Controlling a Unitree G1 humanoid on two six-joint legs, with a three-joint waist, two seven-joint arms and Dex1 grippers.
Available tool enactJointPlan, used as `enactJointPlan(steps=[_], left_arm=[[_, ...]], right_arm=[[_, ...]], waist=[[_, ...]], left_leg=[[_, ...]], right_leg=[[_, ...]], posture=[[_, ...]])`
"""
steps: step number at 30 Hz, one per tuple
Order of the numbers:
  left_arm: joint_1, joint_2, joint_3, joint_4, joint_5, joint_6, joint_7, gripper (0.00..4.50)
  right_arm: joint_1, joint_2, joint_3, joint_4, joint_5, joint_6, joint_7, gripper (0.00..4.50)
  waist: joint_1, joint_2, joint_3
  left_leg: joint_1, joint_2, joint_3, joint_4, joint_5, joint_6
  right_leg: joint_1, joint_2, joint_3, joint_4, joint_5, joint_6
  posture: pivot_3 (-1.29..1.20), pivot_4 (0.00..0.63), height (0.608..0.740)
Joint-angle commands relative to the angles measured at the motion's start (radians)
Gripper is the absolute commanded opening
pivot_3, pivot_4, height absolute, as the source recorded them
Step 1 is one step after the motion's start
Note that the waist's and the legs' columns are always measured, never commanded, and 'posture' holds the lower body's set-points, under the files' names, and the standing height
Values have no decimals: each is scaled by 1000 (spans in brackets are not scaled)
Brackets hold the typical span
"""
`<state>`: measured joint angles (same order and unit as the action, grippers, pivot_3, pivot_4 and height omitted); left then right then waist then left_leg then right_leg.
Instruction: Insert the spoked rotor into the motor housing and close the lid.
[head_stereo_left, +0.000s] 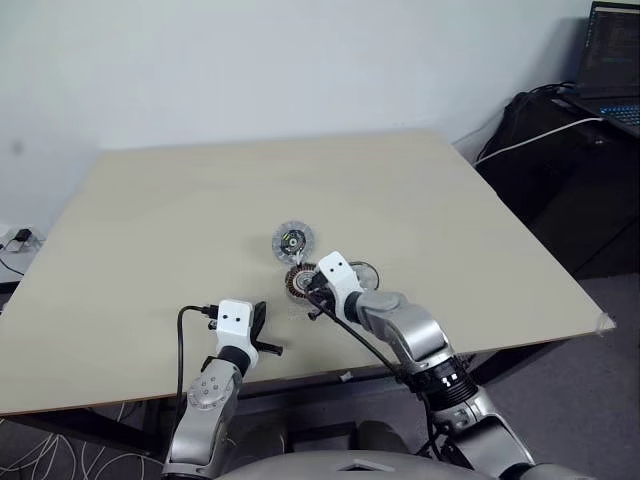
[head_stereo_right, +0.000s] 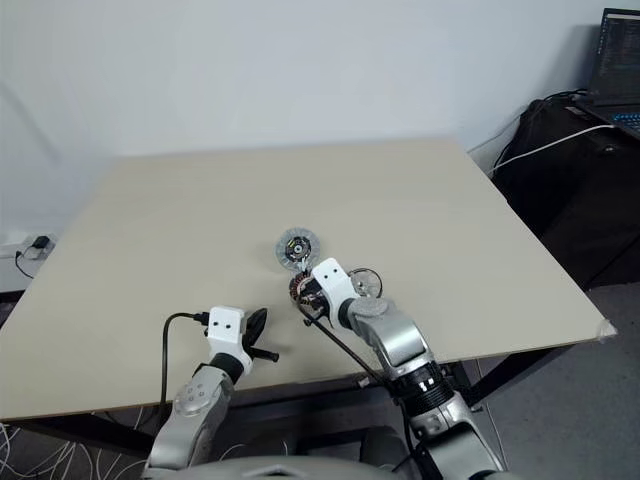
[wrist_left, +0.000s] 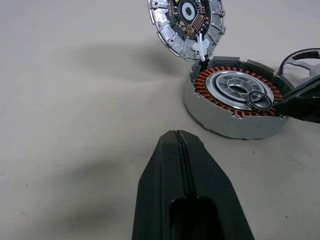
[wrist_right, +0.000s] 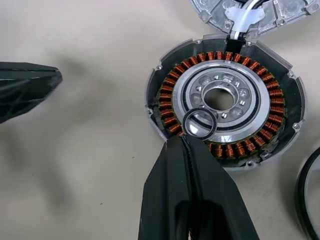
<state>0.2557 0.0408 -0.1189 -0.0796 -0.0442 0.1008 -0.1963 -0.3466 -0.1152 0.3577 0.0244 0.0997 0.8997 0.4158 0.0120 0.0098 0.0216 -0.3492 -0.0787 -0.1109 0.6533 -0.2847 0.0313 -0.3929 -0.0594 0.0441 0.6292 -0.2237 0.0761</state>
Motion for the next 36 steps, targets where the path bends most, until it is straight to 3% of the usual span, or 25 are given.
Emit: enactJointPlan(steps=[1, 36], left_arm=[[-11, -8, 4, -6, -9, -24, 6, 0], [-11, -10, 0, -13, -18, -22, 12, 0]], right_arm=[[-39, 11, 3, 27, -5, -29, 7, 32], [-145, 42, -40, 273, -58, -186, -12, 32]], waist=[[0, 0, 0], [-21, 2, -1]], left_leg=[[0, 0, 0, 0, 0, 0], [1, 0, 0, -1, 1, -1]], right_leg=[[0, 0, 0, 0, 0, 0], [0, 0, 0, 0, 1, -1]], posture=[[0, 0, 740], [0, 0, 740]])
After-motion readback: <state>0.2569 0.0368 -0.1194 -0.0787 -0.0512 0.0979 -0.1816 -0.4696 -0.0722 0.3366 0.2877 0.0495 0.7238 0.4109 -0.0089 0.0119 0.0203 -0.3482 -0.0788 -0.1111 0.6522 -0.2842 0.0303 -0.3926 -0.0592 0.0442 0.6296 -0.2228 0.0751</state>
